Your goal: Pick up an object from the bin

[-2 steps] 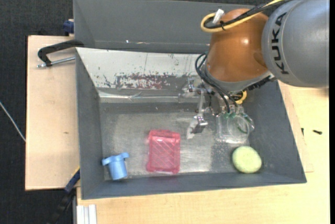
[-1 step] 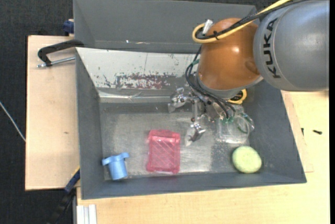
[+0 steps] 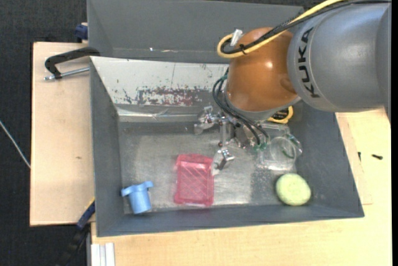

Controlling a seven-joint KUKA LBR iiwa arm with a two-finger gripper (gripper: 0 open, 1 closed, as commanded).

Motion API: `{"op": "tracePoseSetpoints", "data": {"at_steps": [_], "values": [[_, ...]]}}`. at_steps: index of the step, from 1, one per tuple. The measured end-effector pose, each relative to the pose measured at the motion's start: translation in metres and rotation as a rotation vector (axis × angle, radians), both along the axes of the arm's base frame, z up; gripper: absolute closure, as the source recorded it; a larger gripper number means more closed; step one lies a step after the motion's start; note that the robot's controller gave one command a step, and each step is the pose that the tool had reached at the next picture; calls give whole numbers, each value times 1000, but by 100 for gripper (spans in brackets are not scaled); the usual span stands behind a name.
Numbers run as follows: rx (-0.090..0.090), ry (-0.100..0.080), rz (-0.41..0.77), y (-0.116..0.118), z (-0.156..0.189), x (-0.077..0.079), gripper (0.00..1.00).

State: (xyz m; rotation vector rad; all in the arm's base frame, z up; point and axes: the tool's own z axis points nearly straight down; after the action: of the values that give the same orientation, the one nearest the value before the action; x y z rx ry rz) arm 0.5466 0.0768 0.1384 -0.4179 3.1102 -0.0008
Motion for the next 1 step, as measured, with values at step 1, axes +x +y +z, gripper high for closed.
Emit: {"op": "tracePoseSetpoints", "data": {"at_steps": [1], "values": [[1,-2,197,-2,-43,-18,0]]}}
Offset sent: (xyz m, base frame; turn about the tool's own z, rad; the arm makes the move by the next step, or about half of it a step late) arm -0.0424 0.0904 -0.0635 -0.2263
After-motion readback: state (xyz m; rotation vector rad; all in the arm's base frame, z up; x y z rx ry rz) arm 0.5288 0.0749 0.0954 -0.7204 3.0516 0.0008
